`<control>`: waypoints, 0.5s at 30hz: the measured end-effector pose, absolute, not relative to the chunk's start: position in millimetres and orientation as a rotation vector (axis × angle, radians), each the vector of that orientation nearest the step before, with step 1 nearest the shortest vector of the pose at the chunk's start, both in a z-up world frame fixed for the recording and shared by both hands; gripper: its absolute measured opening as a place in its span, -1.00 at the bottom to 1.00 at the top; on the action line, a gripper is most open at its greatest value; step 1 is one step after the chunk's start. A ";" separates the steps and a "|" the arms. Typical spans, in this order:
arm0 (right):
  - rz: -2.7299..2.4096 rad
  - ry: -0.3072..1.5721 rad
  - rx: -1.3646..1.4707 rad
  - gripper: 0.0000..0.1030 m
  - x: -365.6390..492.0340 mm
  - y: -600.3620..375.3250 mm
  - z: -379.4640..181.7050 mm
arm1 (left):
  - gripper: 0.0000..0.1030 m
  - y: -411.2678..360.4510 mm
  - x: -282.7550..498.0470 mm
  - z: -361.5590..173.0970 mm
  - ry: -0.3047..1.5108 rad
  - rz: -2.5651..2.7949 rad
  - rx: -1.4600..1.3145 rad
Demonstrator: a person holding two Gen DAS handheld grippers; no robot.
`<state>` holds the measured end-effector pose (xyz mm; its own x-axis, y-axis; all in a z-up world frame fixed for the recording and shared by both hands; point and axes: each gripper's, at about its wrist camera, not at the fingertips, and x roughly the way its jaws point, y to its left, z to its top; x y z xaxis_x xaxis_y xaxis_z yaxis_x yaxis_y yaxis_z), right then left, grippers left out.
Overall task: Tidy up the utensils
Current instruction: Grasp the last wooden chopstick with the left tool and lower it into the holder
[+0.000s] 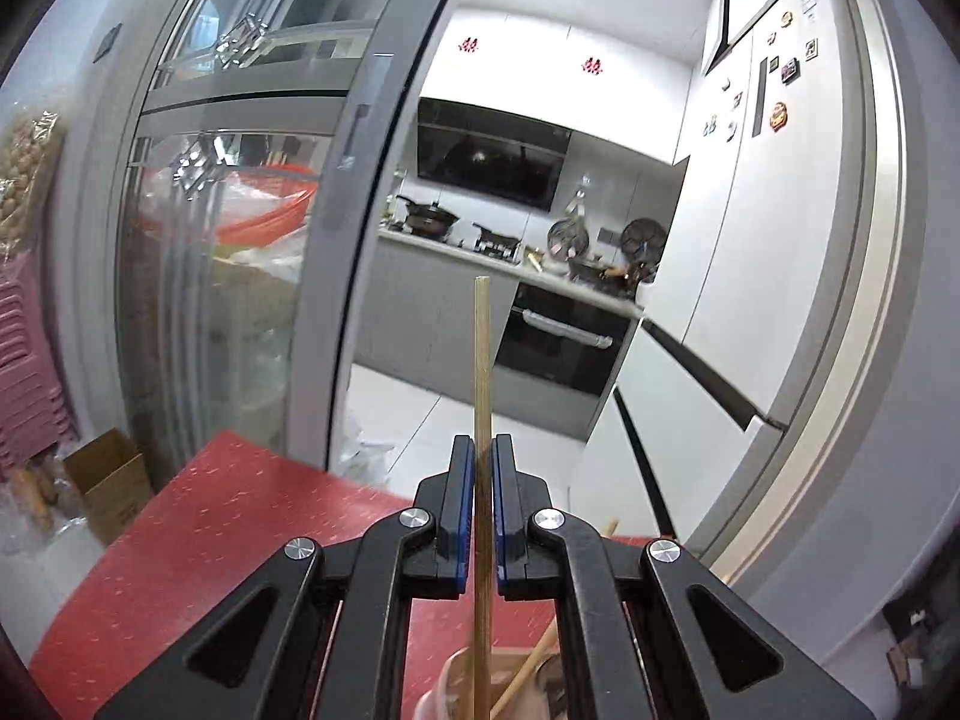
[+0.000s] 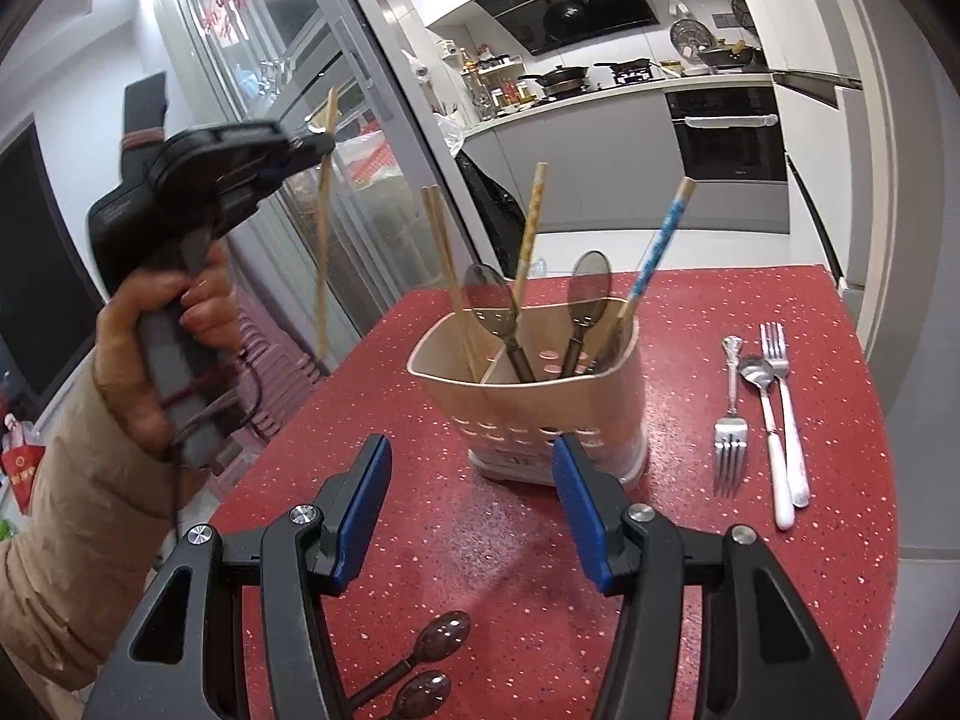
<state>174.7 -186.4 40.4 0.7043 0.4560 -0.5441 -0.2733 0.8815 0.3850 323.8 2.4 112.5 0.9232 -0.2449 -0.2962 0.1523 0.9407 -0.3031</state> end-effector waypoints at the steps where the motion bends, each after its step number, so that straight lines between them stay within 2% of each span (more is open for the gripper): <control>1: 0.406 0.680 0.290 0.16 175.0 -188.8 39.0 | -0.44 -2.2 326.4 109.0 0.328 -0.217 -0.297; 8: 0.375 0.697 0.309 0.16 179.8 -201.6 30.0 | -0.44 -29.9 343.1 80.7 0.262 -0.198 -0.311; 15: 0.370 0.714 0.329 0.16 188.1 -205.5 19.2 | -0.44 -43.3 325.8 58.0 0.189 -0.166 -0.220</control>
<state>188.1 -205.5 19.2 0.6968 0.4352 -0.5701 -0.2152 0.8851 0.4127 325.8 -43.3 58.0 0.9685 -0.1839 -0.1676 0.1426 0.9623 -0.2317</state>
